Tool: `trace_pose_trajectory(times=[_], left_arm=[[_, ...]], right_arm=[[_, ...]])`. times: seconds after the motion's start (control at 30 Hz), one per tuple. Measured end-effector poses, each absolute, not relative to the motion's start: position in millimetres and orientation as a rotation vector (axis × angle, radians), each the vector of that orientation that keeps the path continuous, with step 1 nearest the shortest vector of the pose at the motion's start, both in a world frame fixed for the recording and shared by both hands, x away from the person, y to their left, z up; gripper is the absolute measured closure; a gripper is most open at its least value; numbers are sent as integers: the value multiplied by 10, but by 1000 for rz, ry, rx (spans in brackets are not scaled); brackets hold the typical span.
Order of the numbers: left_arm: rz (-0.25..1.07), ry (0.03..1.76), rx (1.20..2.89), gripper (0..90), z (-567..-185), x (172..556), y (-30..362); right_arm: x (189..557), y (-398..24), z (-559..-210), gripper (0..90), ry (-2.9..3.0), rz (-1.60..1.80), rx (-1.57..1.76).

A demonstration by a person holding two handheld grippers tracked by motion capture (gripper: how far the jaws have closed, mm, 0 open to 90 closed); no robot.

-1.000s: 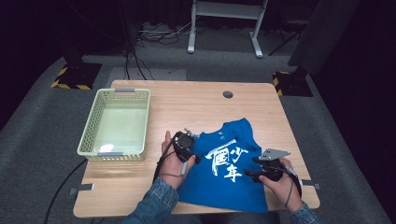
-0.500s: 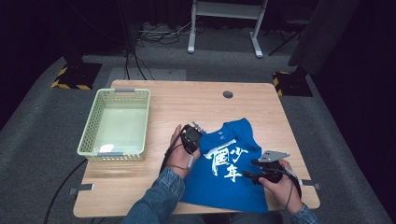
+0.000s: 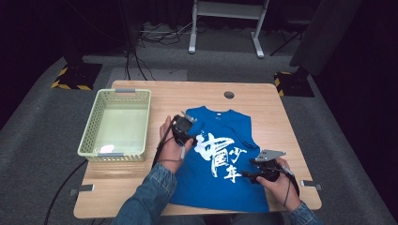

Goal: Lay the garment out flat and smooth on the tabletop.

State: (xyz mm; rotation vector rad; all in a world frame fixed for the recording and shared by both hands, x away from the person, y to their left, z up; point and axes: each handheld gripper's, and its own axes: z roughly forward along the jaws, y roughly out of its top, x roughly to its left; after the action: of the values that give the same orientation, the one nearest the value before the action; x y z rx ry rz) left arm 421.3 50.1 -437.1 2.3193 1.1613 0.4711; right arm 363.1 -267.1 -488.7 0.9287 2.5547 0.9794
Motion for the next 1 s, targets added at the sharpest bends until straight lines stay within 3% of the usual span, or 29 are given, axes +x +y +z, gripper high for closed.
trace_pose_trajectory(times=[0.27,0.43,0.7,1.0], left_arm=[[352,1111,2468,368,-4662,4077,398],[265,1096,2468,424,-4744,4011,416],[275,1000,2460,458,-4769,3650,273],[229,966,2508,425,-4752,3324,57]], right_arm=[[3892,-2676,-4935,319,2514,975,994],[3952,-2705,-4942,315,2519,977,993],[3800,-2909,-4936,316,2543,972,967],[3522,-3142,-4965,315,2506,1004,974]])
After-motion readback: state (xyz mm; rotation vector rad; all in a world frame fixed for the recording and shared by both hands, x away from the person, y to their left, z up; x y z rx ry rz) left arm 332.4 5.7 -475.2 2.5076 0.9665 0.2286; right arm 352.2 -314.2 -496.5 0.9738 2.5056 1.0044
